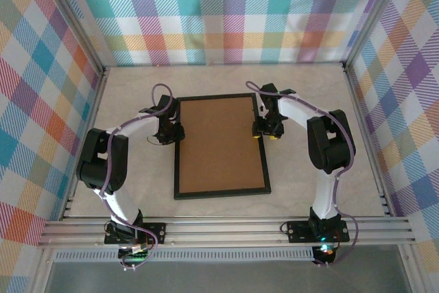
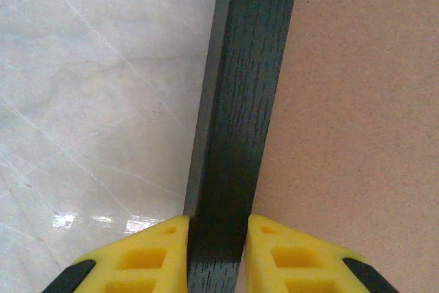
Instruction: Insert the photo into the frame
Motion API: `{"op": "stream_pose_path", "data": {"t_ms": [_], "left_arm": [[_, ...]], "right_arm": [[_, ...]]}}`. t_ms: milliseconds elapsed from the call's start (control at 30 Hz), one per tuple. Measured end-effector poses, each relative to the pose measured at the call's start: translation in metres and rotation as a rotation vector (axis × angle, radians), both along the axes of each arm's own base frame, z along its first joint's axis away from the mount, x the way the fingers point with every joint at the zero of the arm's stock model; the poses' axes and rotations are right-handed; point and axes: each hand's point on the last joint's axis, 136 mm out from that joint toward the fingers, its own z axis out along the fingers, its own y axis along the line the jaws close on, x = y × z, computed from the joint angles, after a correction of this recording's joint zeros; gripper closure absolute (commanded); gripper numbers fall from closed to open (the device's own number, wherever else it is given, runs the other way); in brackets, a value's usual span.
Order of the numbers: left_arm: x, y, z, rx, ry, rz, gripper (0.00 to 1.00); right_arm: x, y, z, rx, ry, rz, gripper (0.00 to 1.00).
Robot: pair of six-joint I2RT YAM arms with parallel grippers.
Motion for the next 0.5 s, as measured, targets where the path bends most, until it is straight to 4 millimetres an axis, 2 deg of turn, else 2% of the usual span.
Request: {"op": "stream_pose_path", "data": {"t_ms": [167,300,500], "left_arm": [[0.000,0.000,0.000,0.000,0.000,0.000,0.76],[0.000,0.000,0.000,0.000,0.000,0.000,0.76],[0.000,0.000,0.000,0.000,0.000,0.000,0.76]], "right_arm": [[0.004,-0.008,0.014,-0.014,-0.038,-0.018,0.43],[0.014,-0.017,0.027,-0.017,-0.076,-0.043,0.43],[0.021,-0.018,0.028,-0.009,-0.087,-0.053,0.43]]}}
